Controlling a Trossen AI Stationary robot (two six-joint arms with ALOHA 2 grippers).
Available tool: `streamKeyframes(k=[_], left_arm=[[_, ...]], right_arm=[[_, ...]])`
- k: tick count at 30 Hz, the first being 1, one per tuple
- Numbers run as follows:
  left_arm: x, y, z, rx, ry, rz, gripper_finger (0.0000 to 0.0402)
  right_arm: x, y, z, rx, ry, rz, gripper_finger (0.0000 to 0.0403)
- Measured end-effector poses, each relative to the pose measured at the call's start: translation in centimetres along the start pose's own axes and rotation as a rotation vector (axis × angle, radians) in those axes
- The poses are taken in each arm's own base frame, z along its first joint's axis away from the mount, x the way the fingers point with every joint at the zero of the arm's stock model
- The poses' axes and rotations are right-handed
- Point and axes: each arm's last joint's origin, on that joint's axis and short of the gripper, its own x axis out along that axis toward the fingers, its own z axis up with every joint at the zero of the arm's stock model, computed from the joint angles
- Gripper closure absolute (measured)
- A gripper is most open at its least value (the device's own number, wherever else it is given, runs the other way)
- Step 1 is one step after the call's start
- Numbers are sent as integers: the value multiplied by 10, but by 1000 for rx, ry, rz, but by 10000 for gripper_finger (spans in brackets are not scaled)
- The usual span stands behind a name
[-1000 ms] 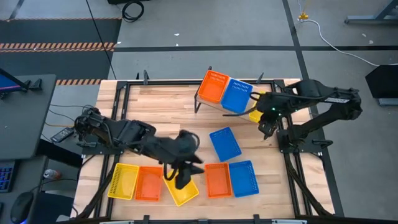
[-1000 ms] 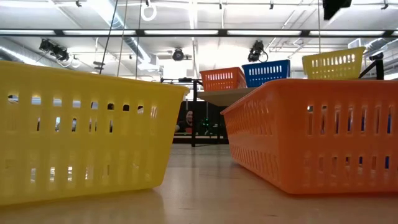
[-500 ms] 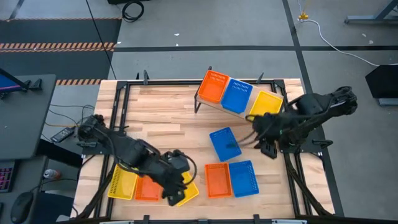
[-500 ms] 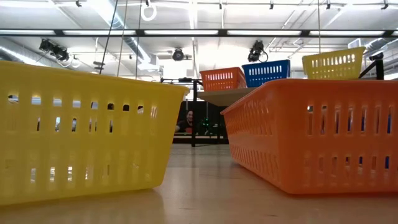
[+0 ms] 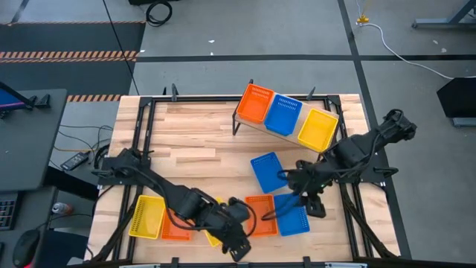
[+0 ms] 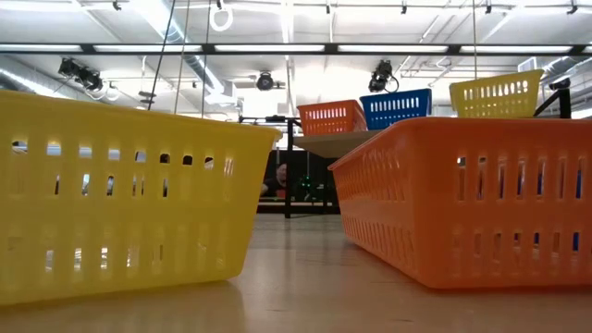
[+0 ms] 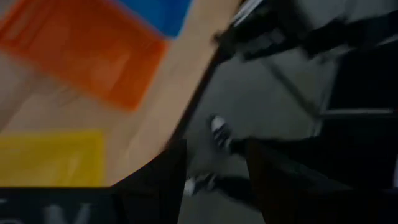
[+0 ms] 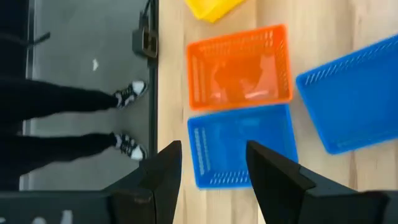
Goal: Stack baskets on shelf by color
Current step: Stack the bottom blue basket on the blue basket on the shelf
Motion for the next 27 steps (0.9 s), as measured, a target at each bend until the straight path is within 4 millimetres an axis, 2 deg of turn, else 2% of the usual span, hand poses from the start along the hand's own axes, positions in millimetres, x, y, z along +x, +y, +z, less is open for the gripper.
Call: streamKeyframes(k=[7,14,19,27], left_arm=[[31,0,3,140,-76,-2,230],[66,8,13,243,-87,-14,230],[75,14,20,290,-72,-12,230],[75,21,32,315,-81,5,230]], right_arm=[[-28,-6,-30,21,75,-64,219],[-55,-15,-44,89,0,-63,219],[-61,-17,-48,120,1,-60,219],[-57,-17,-46,117,13,-81,219]])
